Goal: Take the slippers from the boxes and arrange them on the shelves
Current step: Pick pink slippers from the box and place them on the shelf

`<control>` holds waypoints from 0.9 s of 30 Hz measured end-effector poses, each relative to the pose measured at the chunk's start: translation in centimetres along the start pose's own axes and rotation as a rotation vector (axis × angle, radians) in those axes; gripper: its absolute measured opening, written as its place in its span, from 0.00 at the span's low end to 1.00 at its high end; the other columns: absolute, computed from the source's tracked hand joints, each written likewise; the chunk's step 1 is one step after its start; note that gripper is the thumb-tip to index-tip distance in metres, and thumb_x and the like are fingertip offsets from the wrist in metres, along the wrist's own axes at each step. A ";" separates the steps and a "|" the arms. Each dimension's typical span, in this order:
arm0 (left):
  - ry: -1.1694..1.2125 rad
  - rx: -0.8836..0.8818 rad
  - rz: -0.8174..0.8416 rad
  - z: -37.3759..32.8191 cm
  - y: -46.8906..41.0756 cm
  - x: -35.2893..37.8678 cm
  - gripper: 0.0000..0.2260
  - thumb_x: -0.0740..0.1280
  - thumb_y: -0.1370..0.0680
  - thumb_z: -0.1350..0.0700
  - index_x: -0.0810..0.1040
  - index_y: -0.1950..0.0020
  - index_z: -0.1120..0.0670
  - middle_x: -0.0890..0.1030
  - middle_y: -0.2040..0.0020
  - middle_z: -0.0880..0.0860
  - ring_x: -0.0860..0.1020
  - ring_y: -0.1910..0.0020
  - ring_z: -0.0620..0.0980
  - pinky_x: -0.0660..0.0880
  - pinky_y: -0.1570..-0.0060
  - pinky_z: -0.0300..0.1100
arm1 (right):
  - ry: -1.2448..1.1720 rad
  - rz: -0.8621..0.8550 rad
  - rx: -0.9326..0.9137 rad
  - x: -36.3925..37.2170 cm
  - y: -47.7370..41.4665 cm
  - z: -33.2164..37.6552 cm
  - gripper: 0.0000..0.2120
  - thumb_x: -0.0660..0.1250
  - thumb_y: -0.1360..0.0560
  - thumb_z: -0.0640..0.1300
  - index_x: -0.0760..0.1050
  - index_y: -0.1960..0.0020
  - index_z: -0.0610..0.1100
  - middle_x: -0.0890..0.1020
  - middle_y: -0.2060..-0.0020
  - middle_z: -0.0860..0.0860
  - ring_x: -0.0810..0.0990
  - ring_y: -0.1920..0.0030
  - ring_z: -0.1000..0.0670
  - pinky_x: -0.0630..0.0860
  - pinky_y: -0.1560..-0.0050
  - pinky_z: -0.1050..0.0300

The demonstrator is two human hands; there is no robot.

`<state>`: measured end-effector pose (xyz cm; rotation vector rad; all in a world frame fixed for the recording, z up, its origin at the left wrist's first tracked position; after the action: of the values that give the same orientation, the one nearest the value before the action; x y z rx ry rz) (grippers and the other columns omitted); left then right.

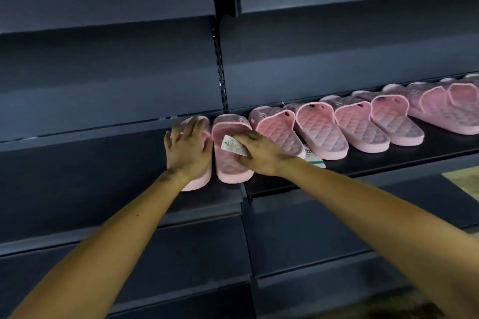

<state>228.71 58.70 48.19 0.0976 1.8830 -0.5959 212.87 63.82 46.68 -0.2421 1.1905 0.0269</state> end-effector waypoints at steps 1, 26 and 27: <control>0.034 0.061 -0.031 -1.8 -0.2 -0.3 0.22 0.57 0.21 0.51 0.63 0.28 0.52 0.63 0.26 0.52 0.55 0.26 0.58 0.54 0.29 0.56 | 0.049 -0.003 0.007 -0.6 1.0 -0.7 0.29 0.64 0.24 0.44 0.60 0.27 0.41 0.66 0.30 0.42 0.64 0.29 0.43 0.61 0.29 0.54; 0.310 0.910 0.681 -59.8 18.1 21.6 0.17 0.57 0.20 0.54 0.68 0.30 0.52 0.67 0.29 0.49 0.63 0.30 0.52 0.66 0.36 0.46 | -0.045 0.148 1.099 -11.3 51.8 -33.5 0.21 0.59 0.21 0.45 0.65 0.29 0.45 0.67 0.30 0.45 0.66 0.31 0.46 0.64 0.34 0.57; 0.297 0.924 0.707 -60.7 19.2 22.4 0.17 0.56 0.20 0.54 0.68 0.30 0.51 0.67 0.28 0.49 0.63 0.30 0.52 0.67 0.37 0.46 | -0.073 0.135 1.132 -10.8 53.4 -34.5 0.21 0.60 0.22 0.46 0.67 0.30 0.45 0.69 0.31 0.44 0.68 0.32 0.45 0.65 0.35 0.57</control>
<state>174.63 97.73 37.65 1.4436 1.5376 -0.9191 169.34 110.06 35.35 0.8248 0.9898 -0.5048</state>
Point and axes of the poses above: each hand's wrist, its own y-axis away from the middle knuckle, its own x-axis out of the palm, z = x × y, the point moved 3 cm from there along -y, towards the middle knuckle
